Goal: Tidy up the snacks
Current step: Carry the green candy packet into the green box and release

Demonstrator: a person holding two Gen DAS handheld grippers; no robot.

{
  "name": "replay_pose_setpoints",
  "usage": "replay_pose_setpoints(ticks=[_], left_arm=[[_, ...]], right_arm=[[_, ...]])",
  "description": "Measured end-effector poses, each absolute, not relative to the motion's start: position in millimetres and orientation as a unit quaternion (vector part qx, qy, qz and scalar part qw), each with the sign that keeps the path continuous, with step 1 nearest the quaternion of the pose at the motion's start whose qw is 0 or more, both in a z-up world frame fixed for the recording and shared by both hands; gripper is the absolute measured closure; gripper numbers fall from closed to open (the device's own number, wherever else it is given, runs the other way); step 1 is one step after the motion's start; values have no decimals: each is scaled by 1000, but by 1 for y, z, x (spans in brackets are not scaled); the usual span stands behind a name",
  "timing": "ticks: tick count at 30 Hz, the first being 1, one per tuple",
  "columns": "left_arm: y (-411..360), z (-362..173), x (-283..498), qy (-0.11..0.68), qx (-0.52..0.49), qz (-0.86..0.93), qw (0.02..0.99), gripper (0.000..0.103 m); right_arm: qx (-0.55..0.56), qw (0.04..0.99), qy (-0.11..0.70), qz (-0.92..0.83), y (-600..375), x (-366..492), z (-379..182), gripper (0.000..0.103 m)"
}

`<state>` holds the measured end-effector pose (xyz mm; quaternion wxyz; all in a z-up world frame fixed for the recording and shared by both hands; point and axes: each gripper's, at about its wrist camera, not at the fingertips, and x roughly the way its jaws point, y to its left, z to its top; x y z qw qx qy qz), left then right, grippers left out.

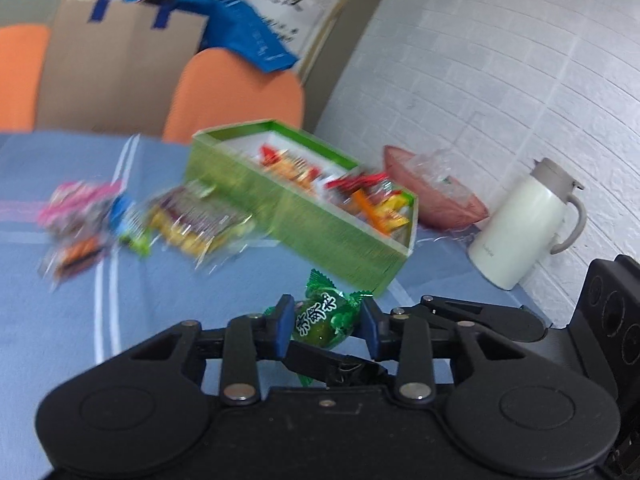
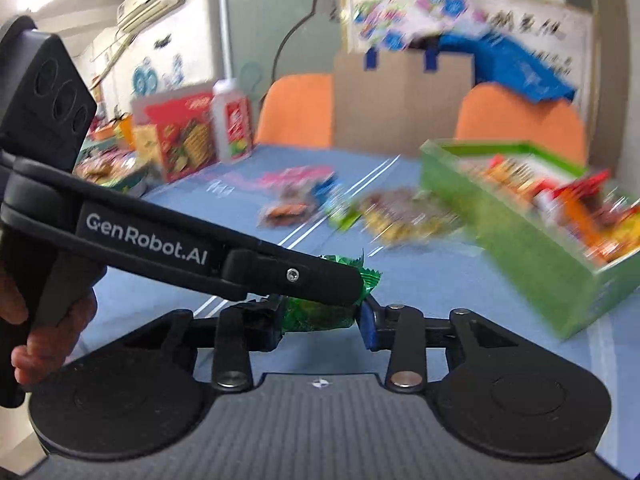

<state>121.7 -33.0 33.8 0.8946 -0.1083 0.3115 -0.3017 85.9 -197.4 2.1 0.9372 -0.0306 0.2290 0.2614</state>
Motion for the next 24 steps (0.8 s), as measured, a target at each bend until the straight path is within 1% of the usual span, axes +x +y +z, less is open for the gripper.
replay_pose_setpoints(ticks=[5,9,13,17,18,20,21,22,24], left_arm=[[-84,66,155,280,-74,-341,894,26],[-120,77,189,266,-66,-364,890,26],[-143,73,219,266,-73,-379,883,26],[-158,51,239,287,-71,-376,878,25],[-162,44,243,295,-67,-371,878,19],[-167,26,247,307,-53,-348,884,0],[-167,19,248,310,-49,-341,886,0],[-165,15,246,308,-54,-331,891,0],[-158,16,240,295,-60,-326,896,0]], right_arm=[[-20,961,180,211,-240,104,27,38],[-2,971,159,177,-272,129,37,38],[14,976,154,152,-295,154,37,39],[19,977,164,136,-307,172,19,39],[23,975,176,134,-309,175,12,39],[27,970,201,131,-310,184,-4,39],[24,969,209,127,-308,187,-10,39],[11,972,200,123,-306,183,-13,37],[-11,973,198,115,-302,178,-12,36]])
